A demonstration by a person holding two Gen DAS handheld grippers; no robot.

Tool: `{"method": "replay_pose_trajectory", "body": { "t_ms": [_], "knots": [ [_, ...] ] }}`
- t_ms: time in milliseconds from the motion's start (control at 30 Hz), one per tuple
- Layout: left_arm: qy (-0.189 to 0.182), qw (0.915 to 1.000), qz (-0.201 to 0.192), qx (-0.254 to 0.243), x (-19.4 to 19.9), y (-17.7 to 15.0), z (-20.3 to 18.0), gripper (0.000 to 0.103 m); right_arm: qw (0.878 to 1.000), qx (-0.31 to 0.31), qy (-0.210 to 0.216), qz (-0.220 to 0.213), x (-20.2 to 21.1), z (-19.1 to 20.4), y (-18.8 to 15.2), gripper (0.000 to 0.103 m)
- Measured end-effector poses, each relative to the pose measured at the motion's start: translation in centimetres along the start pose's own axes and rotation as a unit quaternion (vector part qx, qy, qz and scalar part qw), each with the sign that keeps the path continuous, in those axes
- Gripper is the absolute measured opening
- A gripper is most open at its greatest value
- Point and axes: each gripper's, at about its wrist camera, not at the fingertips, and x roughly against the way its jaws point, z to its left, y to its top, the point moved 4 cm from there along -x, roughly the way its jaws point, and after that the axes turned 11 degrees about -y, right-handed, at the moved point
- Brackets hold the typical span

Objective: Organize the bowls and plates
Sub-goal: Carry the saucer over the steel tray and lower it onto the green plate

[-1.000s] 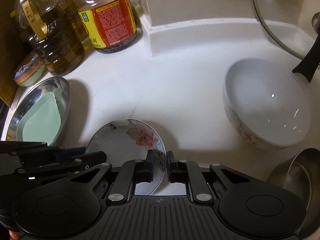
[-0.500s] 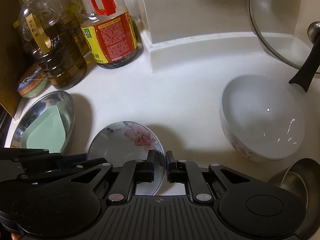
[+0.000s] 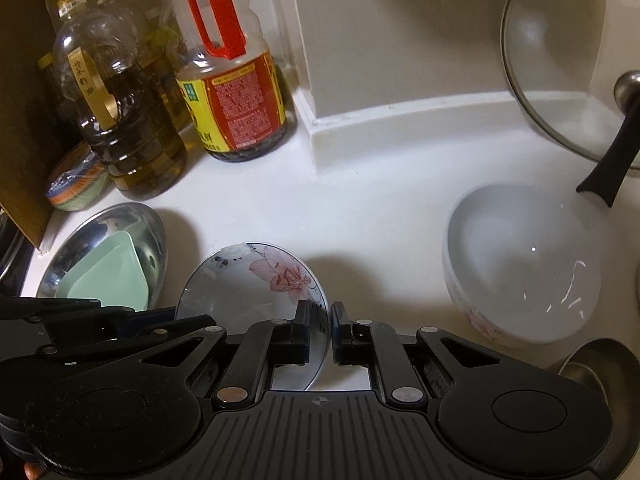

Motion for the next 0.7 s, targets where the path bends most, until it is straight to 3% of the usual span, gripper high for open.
{"method": "replay_pose_trajectory", "body": {
  "t_ms": [367,700],
  "knots": [
    [0.022,0.9991,-0.032,0.016,3.1,0.7,2.5,0.012,0.999,0.021,0.021,-0.020,0.8,3.3,1.9,0.010],
    [0.063,0.9950,-0.051,0.057,6.6,0.3,7.5,0.012,0.996,0.060,0.062,-0.026,0.4,9.2,2.9,0.010]
  ]
}}
